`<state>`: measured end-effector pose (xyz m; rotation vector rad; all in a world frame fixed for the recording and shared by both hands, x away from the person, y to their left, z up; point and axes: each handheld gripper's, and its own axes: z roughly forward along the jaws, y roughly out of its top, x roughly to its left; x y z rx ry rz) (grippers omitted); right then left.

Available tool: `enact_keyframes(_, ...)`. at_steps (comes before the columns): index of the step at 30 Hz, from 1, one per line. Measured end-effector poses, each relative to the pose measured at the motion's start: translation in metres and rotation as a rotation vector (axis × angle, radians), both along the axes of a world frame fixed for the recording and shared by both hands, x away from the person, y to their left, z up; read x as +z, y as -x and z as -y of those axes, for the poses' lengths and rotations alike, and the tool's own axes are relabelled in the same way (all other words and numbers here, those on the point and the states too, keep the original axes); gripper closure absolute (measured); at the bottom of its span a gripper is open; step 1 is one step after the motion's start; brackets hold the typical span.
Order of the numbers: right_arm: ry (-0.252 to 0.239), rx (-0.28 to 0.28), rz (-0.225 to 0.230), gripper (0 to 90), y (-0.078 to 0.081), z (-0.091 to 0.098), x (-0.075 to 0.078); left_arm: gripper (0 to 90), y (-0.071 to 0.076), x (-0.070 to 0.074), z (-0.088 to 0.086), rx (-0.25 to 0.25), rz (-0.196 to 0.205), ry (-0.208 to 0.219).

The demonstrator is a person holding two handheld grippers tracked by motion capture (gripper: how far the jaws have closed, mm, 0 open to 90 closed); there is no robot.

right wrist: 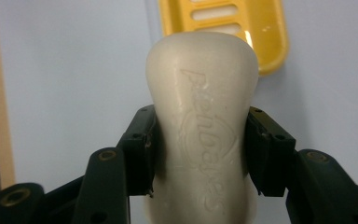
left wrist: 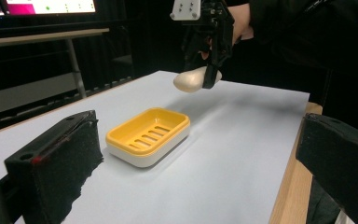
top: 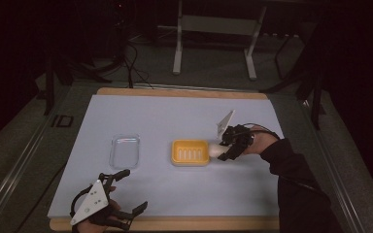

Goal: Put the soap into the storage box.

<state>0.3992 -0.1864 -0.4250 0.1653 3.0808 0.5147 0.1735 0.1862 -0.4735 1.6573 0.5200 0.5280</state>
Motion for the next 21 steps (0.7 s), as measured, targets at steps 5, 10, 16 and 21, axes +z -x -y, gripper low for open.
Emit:
enact_keyframes(5, -0.011, 0.019, 0.004, 49.7, -0.001, -0.008, 0.000, 0.2, 0.000, 0.000, 0.000, -0.002, 0.000, -0.002)
enact_keyframes(10, -0.030, 0.031, 0.010, 49.7, -0.002, -0.014, 0.001, 0.2, 0.000, 0.000, 0.000, -0.001, 0.001, -0.010)
enact_keyframes(16, -0.028, 0.042, 0.017, 49.7, -0.002, -0.019, 0.000, 0.2, 0.000, 0.000, 0.001, -0.003, -0.003, -0.012)
enact_keyframes(21, -0.053, 0.065, 0.013, 49.6, -0.002, -0.024, 0.000, 0.2, 0.001, 0.000, 0.001, -0.001, -0.001, -0.013)
